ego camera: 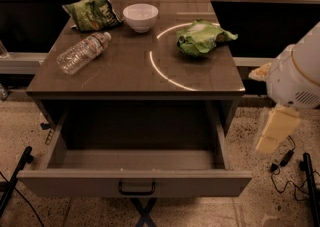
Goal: Close top drawer
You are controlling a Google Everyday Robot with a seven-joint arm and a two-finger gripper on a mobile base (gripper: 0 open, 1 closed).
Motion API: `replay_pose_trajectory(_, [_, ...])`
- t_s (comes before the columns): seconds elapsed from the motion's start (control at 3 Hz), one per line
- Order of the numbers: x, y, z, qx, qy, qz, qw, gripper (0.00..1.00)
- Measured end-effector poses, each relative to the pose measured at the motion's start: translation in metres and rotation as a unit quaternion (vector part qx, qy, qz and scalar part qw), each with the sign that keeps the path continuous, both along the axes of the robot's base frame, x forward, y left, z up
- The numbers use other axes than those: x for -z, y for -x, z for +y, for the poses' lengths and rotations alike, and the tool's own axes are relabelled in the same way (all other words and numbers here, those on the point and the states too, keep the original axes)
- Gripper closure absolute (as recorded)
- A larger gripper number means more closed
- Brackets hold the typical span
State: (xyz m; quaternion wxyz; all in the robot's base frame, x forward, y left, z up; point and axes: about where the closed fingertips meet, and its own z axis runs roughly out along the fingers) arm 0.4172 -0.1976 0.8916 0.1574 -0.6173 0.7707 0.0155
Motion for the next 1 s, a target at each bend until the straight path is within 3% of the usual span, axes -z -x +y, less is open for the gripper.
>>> replay_pose_trajectory(0.33, [0.055, 0.021, 0.011, -0.007, -0.028, 0.042, 0.9987, 0.14])
replay_pose_trajectory(1.0, [0.123, 0.062, 0.013, -0.030, -0.059, 0.117, 0.9910, 0.61])
